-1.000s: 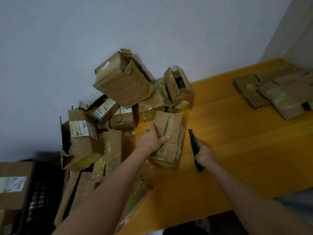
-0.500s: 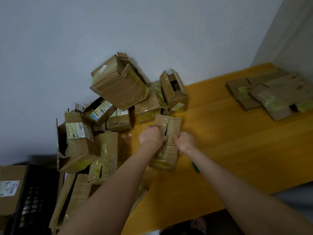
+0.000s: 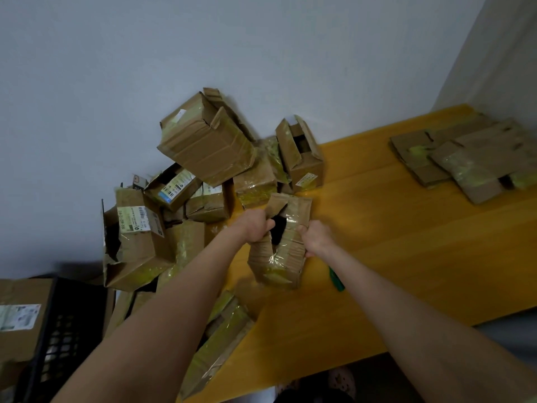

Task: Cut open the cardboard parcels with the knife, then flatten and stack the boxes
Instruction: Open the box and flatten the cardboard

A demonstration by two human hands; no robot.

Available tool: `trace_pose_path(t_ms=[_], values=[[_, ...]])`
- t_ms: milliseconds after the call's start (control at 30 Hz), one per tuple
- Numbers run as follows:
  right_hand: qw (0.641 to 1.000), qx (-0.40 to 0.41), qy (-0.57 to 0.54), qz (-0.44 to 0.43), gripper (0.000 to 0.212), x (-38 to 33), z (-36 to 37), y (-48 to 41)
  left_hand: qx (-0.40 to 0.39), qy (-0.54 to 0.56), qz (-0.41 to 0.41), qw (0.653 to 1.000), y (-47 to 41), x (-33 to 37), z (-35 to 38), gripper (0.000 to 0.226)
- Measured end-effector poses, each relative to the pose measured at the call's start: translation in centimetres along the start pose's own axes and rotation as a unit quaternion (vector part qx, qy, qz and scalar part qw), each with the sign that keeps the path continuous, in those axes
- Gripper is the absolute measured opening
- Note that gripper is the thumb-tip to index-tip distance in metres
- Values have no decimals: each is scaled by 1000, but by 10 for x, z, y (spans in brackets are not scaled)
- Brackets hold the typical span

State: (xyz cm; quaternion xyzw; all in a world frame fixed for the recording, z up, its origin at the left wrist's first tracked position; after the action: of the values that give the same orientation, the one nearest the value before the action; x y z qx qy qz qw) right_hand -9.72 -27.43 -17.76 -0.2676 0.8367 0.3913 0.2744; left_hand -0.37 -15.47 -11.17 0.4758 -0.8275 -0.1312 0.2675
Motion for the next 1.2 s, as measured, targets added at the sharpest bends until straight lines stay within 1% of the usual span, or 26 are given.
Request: trace_pose_path(t_ms=[100, 267, 400, 500, 600, 633, 667, 733, 767, 833, 900, 933, 1000, 1067, 1133, 1200], values=[[1000, -1, -28, 7, 33, 2, -1, 0, -2, 66, 2, 998, 3, -6, -3, 29], [999, 2, -34, 4, 34, 5, -2, 0, -8, 187, -33, 982, 9, -12, -2, 29], [999, 0, -38, 6, 34, 5, -1, 0, -16, 253, -59, 965, 14, -17, -1, 19], [999, -5, -42, 6, 36, 5, 0, -1, -28, 297, -81, 951, 14, -27, 2, 28], [999, -4, -48, 11, 35, 5, 1, -2, -7, 345, -100, 933, 16, -30, 3, 28], [999, -1, -49, 11, 35, 5, 1, -2, 11, 335, -101, 937, 16, -28, 4, 25], [999, 4, -45, 8, 34, 5, 2, -2, 35, 299, -97, 949, 15, -24, 5, 23], [999, 27, -26, 0, 35, 5, 1, -1, 69, 157, -81, 982, 18, -10, 5, 21], [999, 40, -17, -2, 36, 5, 0, -1, 75, 78, -75, 991, 22, -1, 7, 21], [999, 43, -25, 9, 38, 6, -1, 5, 69, -34, -71, 994, 31, 12, 17, 23], [999, 10, -36, 35, 43, 7, 0, 14, 65, -93, -71, 991, 41, 17, 28, 21], [998, -14, -34, 46, 46, 9, 3, 18, 64, -108, -71, 990, 43, 16, 32, 18], [997, -46, -42, 53, 50, 13, 10, 23, 77, -96, -80, 989, 43, 13, 33, 15], [996, -48, -48, 51, 48, 12, 12, 26, 86, -75, -90, 989, 44, 12, 30, 20], [996, -50, -53, 56, 46, 9, 13, 25, 67, -62, -88, 992, 46, 10, 24, 23], [996, -48, -49, 55, 43, 8, 12, 25, 33, 15, -95, 995, 47, 4, 17, 21]])
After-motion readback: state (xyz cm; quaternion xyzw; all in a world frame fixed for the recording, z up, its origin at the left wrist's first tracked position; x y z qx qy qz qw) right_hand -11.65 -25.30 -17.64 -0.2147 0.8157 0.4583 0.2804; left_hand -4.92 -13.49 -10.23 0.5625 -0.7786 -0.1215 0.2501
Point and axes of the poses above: each hand's wrist, its own y-axis away from the middle knuckle, its own z-axis out of the palm, x = y × z, the point moved 4 cm from there along -y, towards the middle knuckle, and after that the axes turned 6 degrees about x, right-handed, at the moved point
